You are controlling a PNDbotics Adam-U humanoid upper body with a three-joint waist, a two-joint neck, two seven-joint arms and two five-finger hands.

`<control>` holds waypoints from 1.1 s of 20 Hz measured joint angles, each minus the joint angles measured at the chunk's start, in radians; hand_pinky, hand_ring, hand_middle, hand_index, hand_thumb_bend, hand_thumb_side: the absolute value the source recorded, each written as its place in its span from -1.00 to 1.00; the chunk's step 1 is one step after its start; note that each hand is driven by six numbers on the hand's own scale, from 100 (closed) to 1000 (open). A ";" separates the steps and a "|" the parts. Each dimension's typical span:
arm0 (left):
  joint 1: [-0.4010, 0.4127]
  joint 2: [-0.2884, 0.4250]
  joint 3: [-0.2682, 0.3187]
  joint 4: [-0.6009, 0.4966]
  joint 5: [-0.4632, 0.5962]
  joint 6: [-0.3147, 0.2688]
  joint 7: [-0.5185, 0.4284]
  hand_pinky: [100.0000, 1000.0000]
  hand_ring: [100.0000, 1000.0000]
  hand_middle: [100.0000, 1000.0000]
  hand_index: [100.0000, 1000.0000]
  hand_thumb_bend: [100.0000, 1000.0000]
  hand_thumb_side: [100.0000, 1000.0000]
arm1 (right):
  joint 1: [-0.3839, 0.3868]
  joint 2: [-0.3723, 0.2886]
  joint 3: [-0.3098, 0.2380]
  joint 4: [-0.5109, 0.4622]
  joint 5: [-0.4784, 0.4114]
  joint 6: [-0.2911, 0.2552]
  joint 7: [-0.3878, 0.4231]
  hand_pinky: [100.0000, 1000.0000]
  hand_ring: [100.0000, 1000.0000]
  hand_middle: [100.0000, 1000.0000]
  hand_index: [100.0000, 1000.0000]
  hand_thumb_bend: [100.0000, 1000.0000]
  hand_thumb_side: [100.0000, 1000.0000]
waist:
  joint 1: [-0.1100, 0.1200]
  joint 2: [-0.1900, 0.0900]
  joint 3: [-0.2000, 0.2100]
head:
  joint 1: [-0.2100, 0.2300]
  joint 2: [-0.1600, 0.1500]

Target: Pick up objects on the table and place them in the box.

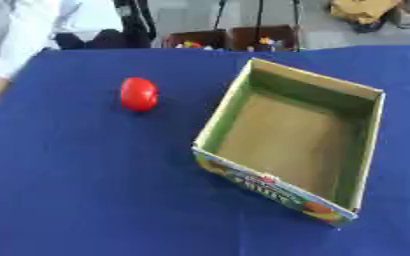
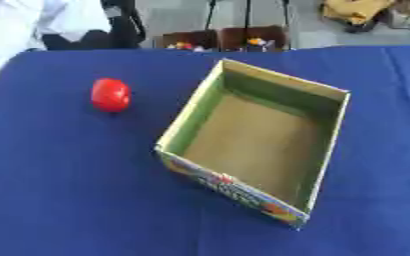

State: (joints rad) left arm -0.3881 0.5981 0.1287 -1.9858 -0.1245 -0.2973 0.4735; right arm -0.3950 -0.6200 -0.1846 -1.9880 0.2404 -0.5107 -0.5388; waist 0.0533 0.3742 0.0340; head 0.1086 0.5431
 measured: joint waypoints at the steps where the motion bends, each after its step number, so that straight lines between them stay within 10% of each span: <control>1: 0.000 0.000 0.000 0.000 0.000 -0.001 -0.001 -0.07 0.44 0.41 0.92 -0.32 0.84 | 0.000 0.000 0.000 0.000 0.000 0.000 0.000 0.42 0.52 0.43 0.56 -1.00 1.00 | 0.000 0.000 0.000 | 0.000 0.000; 8: -0.015 0.033 0.005 0.000 -0.095 0.046 -0.084 -0.04 0.48 0.47 0.94 -0.58 0.70 | 0.000 0.000 0.000 0.000 0.000 0.000 0.000 0.43 0.52 0.43 0.56 -1.00 1.00 | 0.000 0.000 0.001 | -0.002 0.000; 15: -0.120 0.194 -0.039 0.000 -0.378 0.137 -0.483 0.14 0.61 0.65 1.00 -0.76 0.68 | 0.000 -0.002 0.006 0.000 0.000 0.002 0.006 0.43 0.52 0.43 0.56 -1.00 1.00 | 0.001 0.000 -0.015 | -0.003 0.009; 22: -0.227 0.267 -0.109 0.069 -0.449 0.132 -0.789 0.31 0.70 0.75 1.00 -0.63 0.85 | 0.000 -0.009 0.015 0.000 -0.002 0.001 0.020 0.43 0.52 0.43 0.56 -1.00 1.00 | 0.013 -0.001 -0.036 | 0.006 0.011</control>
State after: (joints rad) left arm -0.6150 0.8648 0.0197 -1.9169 -0.5735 -0.1653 -0.3151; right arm -0.3948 -0.6291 -0.1694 -1.9880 0.2388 -0.5101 -0.5187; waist 0.0663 0.3731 -0.0019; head 0.1141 0.5543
